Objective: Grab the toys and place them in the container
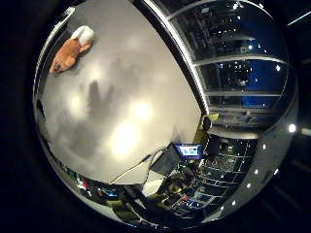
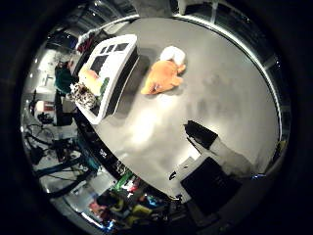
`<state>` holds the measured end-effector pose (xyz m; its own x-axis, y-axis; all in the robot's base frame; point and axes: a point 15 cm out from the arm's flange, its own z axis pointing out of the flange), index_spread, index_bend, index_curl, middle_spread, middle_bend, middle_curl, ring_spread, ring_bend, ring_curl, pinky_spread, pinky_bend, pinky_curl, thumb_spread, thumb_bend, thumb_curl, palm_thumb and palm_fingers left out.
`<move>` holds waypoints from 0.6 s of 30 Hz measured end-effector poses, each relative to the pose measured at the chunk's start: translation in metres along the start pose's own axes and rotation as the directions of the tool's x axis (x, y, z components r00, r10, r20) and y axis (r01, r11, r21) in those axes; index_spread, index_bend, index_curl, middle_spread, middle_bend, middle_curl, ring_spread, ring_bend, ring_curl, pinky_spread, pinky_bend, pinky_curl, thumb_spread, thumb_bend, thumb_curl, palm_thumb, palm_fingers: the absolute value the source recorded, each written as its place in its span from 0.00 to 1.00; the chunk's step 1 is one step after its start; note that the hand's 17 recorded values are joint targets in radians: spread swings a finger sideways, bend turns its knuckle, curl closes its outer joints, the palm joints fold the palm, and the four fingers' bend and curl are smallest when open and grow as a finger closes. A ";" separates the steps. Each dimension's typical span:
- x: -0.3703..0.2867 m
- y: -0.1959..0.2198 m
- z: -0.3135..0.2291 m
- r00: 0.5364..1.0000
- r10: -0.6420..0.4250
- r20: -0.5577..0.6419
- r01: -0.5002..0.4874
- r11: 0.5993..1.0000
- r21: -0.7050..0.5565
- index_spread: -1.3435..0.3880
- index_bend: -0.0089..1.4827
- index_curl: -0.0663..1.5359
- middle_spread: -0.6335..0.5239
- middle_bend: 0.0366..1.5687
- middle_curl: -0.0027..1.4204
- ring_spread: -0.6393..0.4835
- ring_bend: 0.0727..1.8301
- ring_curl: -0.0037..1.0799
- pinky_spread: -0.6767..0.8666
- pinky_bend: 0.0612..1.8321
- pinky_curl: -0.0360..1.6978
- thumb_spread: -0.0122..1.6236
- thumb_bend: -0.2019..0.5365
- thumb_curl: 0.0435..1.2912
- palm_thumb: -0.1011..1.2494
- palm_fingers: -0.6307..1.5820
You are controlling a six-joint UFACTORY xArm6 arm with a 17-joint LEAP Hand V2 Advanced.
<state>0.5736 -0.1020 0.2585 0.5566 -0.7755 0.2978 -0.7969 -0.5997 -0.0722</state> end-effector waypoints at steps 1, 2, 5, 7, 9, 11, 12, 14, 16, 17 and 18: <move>-0.008 -0.005 0.001 1.000 -0.006 0.011 0.006 1.000 0.003 0.53 0.11 0.22 0.50 0.10 0.22 0.61 0.08 0.26 0.68 0.13 0.20 0.57 0.24 0.27 0.70 0.35; -0.015 -0.009 0.002 1.000 -0.013 0.020 0.012 1.000 0.006 0.53 0.11 0.22 0.50 0.10 0.22 0.61 0.08 0.26 0.67 0.13 0.20 0.57 0.24 0.27 0.71 0.35; -0.042 -0.029 0.005 0.997 -0.055 0.045 0.055 0.998 0.015 0.53 0.11 0.22 0.51 0.10 0.22 0.61 0.08 0.26 0.67 0.13 0.20 0.57 0.24 0.27 0.71 0.35; -0.060 -0.040 0.016 0.994 -0.086 0.062 0.086 0.996 0.011 0.53 0.11 0.22 0.51 0.10 0.22 0.61 0.08 0.26 0.67 0.13 0.20 0.57 0.24 0.27 0.71 0.35; -0.072 -0.045 0.029 0.991 -0.103 0.082 0.103 0.995 -0.001 0.53 0.11 0.22 0.51 0.10 0.22 0.61 0.08 0.26 0.67 0.14 0.20 0.57 0.24 0.28 0.72 0.35; -0.081 -0.047 0.040 0.989 -0.106 0.100 0.108 0.994 -0.012 0.53 0.11 0.22 0.51 0.10 0.22 0.61 0.09 0.26 0.67 0.14 0.20 0.57 0.24 0.28 0.72 0.35; -0.087 -0.049 0.045 0.988 -0.111 0.109 0.114 0.993 -0.017 0.53 0.11 0.22 0.51 0.10 0.22 0.61 0.09 0.26 0.67 0.14 0.20 0.57 0.24 0.28 0.72 0.35; -0.097 -0.052 0.054 0.985 -0.123 0.122 0.127 0.992 -0.025 0.54 0.11 0.22 0.51 0.10 0.22 0.61 0.09 0.26 0.67 0.14 0.20 0.57 0.24 0.28 0.73 0.35; -0.109 -0.054 0.065 0.981 -0.137 0.139 0.143 0.989 -0.038 0.54 0.11 0.22 0.51 0.10 0.22 0.61 0.08 0.26 0.67 0.14 0.20 0.56 0.24 0.28 0.73 0.34; -0.115 -0.055 0.072 0.979 -0.143 0.147 0.152 0.987 -0.046 0.54 0.11 0.21 0.52 0.10 0.22 0.61 0.08 0.26 0.67 0.14 0.20 0.56 0.24 0.28 0.73 0.34; -0.120 -0.056 0.078 0.976 -0.149 0.156 0.159 0.986 -0.052 0.54 0.11 0.21 0.52 0.09 0.22 0.61 0.09 0.26 0.67 0.15 0.21 0.56 0.24 0.29 0.73 0.33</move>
<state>0.5697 0.0088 0.1529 0.6990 -0.6986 0.1532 -0.7095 -0.7043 0.0256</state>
